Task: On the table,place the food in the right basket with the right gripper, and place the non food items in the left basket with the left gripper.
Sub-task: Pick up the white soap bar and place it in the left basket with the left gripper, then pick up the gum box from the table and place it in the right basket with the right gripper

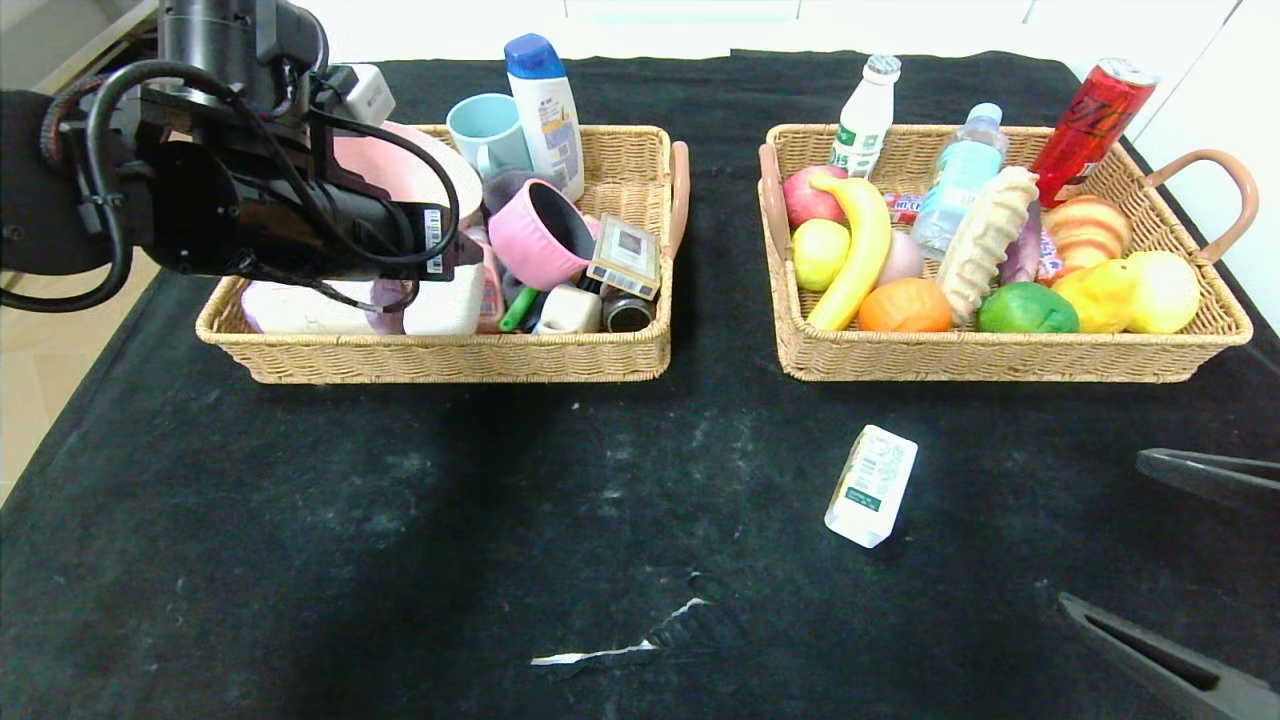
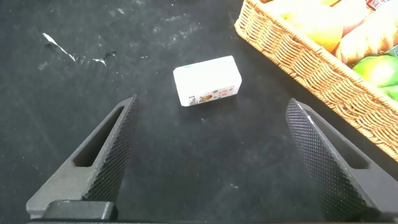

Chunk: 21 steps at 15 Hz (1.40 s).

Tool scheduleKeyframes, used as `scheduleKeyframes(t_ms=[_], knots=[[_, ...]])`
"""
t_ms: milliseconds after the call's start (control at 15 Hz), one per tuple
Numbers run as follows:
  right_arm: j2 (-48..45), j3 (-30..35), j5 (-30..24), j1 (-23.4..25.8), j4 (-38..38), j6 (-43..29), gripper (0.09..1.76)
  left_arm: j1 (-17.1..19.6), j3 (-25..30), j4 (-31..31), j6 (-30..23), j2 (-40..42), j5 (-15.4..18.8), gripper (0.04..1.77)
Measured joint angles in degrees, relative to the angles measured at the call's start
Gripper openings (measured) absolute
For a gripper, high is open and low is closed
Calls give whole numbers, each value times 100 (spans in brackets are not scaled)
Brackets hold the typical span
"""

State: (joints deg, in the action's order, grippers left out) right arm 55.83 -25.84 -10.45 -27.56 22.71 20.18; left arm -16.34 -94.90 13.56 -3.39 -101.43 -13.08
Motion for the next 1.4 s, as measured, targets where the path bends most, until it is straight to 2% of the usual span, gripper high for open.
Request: scheduleKeyframes(t_ms=[400,800,933,1133,1400], knots=[[0,5,4,-22,0,-4,171,-74,216,59,11,116,-32,151],[-16,-23,12,6,7,-9,171,-430,1141,-16,172,881,62,162],[-13,-23,20,20,9,-9,171,-563,1596,-232,276,1231,230,164],[11,-39,17,55,9,-15,171,-723,2559,-1042,490,1731,383,166],[72,-12,20,52,2,-11,171,-1009,4000,-2086,1025,2334,897,168]])
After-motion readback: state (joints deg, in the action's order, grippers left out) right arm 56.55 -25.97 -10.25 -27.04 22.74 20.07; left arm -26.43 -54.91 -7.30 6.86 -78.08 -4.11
